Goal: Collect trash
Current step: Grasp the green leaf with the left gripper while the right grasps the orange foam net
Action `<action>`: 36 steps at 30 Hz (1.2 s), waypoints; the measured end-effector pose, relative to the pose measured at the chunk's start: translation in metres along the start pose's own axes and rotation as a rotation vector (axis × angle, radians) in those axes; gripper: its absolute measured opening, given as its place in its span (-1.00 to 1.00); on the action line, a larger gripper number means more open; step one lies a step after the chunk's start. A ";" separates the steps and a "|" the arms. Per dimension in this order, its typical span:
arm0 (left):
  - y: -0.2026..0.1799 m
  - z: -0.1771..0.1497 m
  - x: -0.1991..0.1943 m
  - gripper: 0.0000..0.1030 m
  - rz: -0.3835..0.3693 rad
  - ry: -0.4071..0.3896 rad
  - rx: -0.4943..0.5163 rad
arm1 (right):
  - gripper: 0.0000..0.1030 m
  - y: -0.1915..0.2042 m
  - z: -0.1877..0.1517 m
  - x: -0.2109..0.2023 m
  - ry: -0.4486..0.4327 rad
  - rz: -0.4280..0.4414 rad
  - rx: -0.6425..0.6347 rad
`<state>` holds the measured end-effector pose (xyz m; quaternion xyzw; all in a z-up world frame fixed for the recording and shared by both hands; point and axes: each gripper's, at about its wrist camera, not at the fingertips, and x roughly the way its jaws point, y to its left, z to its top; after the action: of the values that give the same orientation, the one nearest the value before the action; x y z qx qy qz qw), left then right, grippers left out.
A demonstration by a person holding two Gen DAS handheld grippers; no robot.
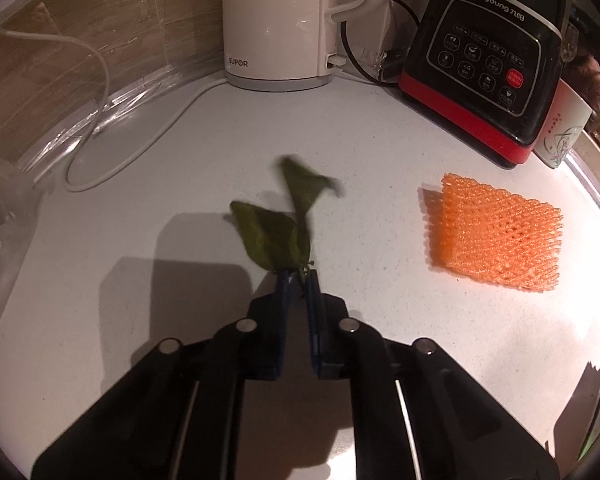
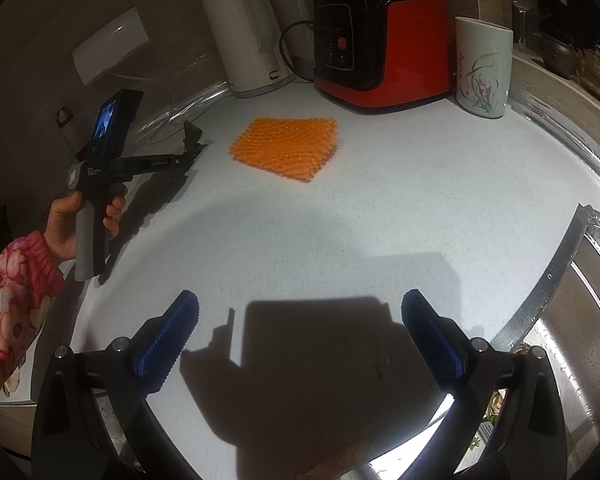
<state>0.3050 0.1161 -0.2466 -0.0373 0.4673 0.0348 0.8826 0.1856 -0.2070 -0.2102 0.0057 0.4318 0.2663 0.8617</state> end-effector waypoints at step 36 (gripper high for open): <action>-0.034 -0.076 -0.143 -0.94 -0.116 -0.120 0.018 | -0.53 0.028 0.125 0.150 0.116 0.018 -0.372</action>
<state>0.1654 0.0709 -0.1693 -0.0542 0.4110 -0.0184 0.9098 0.3392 -0.0854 -0.2362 -0.1653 0.4238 0.3492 0.8192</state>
